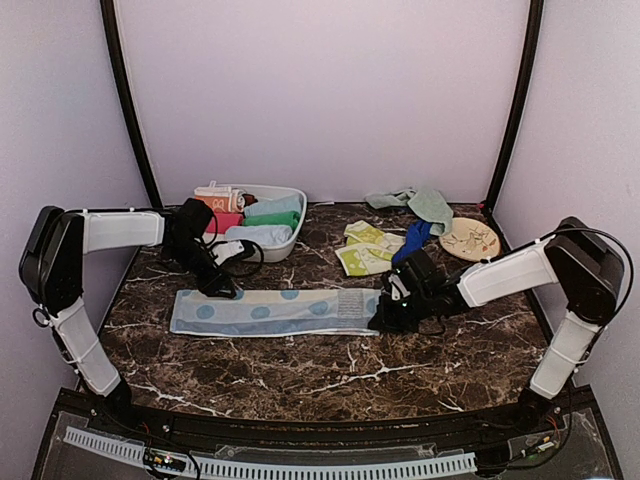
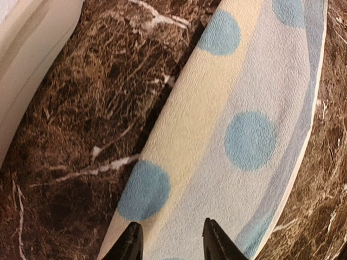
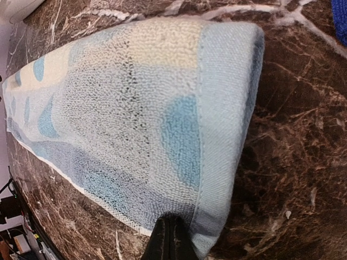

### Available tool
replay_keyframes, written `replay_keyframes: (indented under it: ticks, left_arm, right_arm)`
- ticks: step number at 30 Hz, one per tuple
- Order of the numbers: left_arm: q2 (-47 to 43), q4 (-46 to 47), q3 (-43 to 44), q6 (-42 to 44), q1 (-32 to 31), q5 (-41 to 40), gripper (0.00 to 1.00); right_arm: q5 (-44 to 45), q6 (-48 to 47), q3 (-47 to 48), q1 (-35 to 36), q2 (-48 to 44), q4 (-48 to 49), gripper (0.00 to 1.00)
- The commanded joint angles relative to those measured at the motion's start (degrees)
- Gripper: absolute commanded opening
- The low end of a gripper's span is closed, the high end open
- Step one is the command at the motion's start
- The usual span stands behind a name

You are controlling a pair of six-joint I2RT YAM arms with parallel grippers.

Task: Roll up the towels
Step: Smooth out the towel at the center of the board.

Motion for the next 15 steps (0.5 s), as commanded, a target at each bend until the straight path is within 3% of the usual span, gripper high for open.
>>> replay_keyframes:
  ticks: [1, 10, 15]
  left_arm:
    - [0.2, 7.8, 0.9, -3.4, -4.6, -1.1, 0.39]
    - [7.3, 16.0, 0.9, -3.8, -10.0, -4.5, 0.37]
    - [9.0, 22.6, -1.0, -3.6, -10.2, -12.0, 0.31]
  right_arm:
    - [-0.1, 1.9, -3.0, 0.2, 1.6, 1.3, 0.0]
    - [2.4, 0.1, -5.8, 0.5, -1.6, -6.3, 0.0]
    - [3.4, -1.5, -5.2, 1.2, -1.9, -9.8, 0.0]
